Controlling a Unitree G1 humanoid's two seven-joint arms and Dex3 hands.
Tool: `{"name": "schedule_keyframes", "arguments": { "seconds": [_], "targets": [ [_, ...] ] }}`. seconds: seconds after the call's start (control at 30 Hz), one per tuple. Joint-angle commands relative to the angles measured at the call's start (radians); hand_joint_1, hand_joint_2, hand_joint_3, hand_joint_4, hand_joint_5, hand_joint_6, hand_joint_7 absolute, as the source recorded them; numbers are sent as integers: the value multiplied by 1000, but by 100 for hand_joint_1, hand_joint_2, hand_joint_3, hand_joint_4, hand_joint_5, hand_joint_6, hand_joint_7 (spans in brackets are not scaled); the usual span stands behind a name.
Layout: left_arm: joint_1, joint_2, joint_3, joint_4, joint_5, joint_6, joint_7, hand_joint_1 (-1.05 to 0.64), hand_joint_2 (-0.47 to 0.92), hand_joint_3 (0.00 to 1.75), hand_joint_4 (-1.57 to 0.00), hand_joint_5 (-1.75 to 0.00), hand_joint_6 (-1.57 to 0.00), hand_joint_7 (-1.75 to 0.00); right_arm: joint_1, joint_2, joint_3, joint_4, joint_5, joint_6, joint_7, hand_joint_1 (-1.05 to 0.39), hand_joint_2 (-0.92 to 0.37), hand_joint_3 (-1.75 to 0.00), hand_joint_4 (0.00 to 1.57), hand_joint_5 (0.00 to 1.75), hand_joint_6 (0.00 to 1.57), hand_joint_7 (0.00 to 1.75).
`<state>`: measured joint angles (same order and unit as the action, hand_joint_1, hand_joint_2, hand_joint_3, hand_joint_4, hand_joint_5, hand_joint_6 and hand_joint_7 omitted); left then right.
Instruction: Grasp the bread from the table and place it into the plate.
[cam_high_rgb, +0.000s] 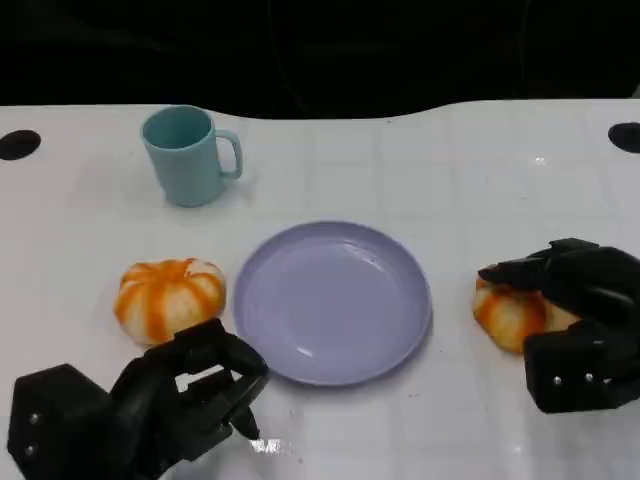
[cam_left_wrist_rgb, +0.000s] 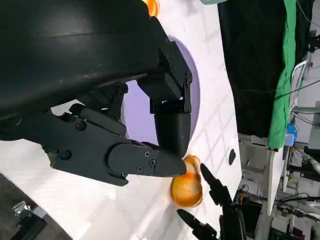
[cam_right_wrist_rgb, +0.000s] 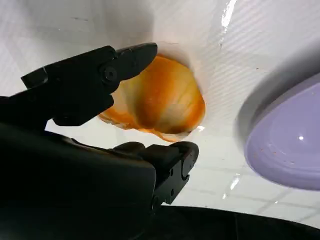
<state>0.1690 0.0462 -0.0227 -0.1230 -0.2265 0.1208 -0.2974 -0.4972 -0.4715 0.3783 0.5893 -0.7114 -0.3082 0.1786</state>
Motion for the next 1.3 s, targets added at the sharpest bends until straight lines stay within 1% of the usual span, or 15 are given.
{"name": "schedule_keyframes", "arguments": {
  "seconds": [0.03,0.27,0.37,0.47,0.5,0.53,0.57,0.67,0.7,0.73,0.77,0.8,0.9,1.07,1.3],
  "targets": [
    [14,8,2,-22,2,10,11,-49,92,29,-71,-175,-72,-138,-49,0,21,67,-1,-5,-13,-26,-78,-1,11,46,38,2],
    [21,3,-1,-38,-2,21,13,-49,92,29,-71,-175,-73,-138,-107,19,39,147,20,10,20,-29,-82,-1,18,39,44,2],
    [25,1,-1,-45,-2,23,15,-48,92,29,-71,-175,-73,-138,-129,39,33,191,38,13,17,-29,-84,-1,30,32,51,2],
    [28,2,-3,-50,4,24,19,-49,92,29,-71,-175,-74,-138,-148,75,8,236,79,32,-6,-24,-87,-1,57,29,67,5],
    [29,2,-3,-50,3,23,20,-49,92,29,-72,-175,-74,-138,-154,86,4,250,86,37,-22,-21,-88,-1,70,60,76,7],
    [29,1,-3,-50,2,23,20,-49,92,29,-72,-175,-74,-137,-159,92,3,259,90,39,-34,-18,-91,-2,67,117,85,7],
    [30,2,-4,-51,5,24,22,-49,92,29,-72,-175,-74,-137,-166,100,3,277,95,34,-56,-17,-91,-2,65,138,88,7],
    [30,3,-8,-53,12,26,27,-50,92,29,-72,-175,-75,-137,-190,117,7,337,104,-7,-107,-9,-90,-21,77,158,118,22],
    [30,4,-8,-52,12,25,27,-50,92,28,-72,-175,-75,-137,-196,119,10,353,103,-18,-117,-8,-80,-45,80,160,120,36],
    [30,4,-9,-52,12,24,27,-50,92,28,-72,-175,-75,-137,-201,120,13,366,103,-28,-125,-8,-67,-73,81,162,114,57],
    [29,4,-9,-49,14,22,29,-50,92,29,-73,-175,-75,-137,-209,123,22,387,92,-37,-148,-8,-62,-84,82,162,111,67],
    [28,4,-10,-47,16,20,29,-51,92,28,-73,-175,-75,-137,-217,126,31,406,85,-47,-168,-6,-58,-91,82,169,98,106],
    [26,3,-9,-46,16,20,29,-52,91,28,-73,-175,-74,-137,-231,136,47,449,72,-71,-239,-6,-57,-92,82,174,77,151],
    [29,-1,-5,-38,12,8,25,-50,92,28,-71,-175,-73,-139,-235,148,41,477,78,-100,-334,-1,-60,-84,79,175,72,157],
    [29,2,0,-29,8,7,19,-49,92,29,-71,-175,-72,-139,-235,158,15,466,100,-140,-417,2,-54,-92,82,175,75,153]
  ]
}}
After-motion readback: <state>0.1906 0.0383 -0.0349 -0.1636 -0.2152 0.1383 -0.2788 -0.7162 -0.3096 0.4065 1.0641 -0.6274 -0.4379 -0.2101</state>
